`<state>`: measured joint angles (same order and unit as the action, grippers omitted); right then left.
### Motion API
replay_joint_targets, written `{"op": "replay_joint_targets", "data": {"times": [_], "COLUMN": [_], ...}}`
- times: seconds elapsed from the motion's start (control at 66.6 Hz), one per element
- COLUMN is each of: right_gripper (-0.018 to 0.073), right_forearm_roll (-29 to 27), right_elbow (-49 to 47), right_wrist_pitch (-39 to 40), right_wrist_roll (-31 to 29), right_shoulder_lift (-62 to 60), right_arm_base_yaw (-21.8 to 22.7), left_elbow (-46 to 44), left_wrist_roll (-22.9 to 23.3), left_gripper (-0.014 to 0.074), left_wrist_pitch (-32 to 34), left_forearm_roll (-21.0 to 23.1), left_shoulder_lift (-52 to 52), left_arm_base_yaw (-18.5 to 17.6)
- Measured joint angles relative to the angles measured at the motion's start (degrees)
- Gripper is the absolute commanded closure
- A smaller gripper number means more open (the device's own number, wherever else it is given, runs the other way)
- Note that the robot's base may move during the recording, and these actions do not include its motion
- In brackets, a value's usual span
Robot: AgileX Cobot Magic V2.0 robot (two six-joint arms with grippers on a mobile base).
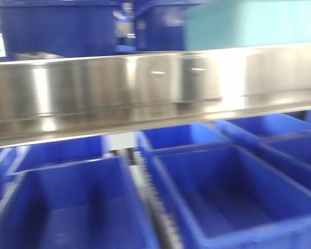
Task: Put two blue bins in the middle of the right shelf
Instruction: 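Hold the bin with both grippers while the base turns and drives away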
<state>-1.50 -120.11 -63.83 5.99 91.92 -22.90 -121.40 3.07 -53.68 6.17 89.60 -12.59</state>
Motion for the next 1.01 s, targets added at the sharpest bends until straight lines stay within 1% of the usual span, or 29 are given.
{"op": "replay_joint_targets", "data": {"times": [1.006], "right_gripper": [0.0713], "right_forearm_roll": [0.00], "right_elbow": [0.00], "right_wrist_pitch": [0.00], "right_wrist_roll": [-0.12], "right_shoulder_lift": [0.00], "right_arm_base_yaw": [0.00], "left_elbow": [0.00], "left_wrist_roll": [0.00], "left_gripper": [0.0707], "left_wrist_pitch": [0.35], "left_forearm_roll": [0.12], "left_shoulder_lift": [0.00], "left_arm_base_yaw": [0.00]}}
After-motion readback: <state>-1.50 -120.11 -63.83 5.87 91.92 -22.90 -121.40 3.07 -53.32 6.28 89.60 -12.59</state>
